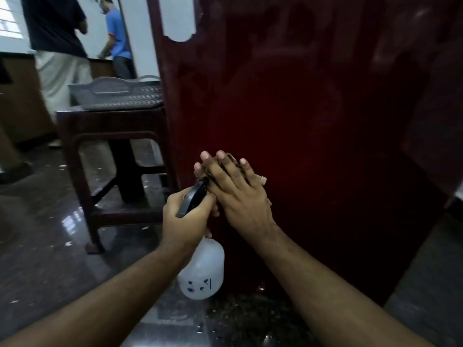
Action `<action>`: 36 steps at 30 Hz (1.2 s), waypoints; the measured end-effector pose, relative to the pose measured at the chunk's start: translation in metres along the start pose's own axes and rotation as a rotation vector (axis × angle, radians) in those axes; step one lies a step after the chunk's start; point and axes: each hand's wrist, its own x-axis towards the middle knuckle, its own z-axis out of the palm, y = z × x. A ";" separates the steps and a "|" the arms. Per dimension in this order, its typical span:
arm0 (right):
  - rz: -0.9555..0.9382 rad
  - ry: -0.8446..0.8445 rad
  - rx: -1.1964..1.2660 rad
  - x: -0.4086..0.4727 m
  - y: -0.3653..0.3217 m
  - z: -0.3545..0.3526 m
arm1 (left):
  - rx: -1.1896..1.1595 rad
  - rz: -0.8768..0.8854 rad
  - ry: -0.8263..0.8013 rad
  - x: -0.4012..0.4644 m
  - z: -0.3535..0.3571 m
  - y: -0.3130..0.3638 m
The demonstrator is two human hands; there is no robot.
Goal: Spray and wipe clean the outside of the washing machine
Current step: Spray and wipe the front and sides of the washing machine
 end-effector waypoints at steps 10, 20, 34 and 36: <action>0.203 0.030 -0.416 -0.086 0.102 -0.091 | -0.099 0.108 -0.324 -0.028 0.133 0.015; 0.718 0.221 -0.222 -0.153 0.159 -0.146 | -0.178 0.016 -0.433 -0.053 0.192 0.013; 0.680 0.391 -0.101 -0.089 0.073 -0.058 | 0.008 0.007 -0.249 -0.025 0.095 -0.011; 0.699 0.399 -0.074 -0.063 0.047 -0.044 | 0.066 0.029 -0.196 -0.019 0.069 -0.015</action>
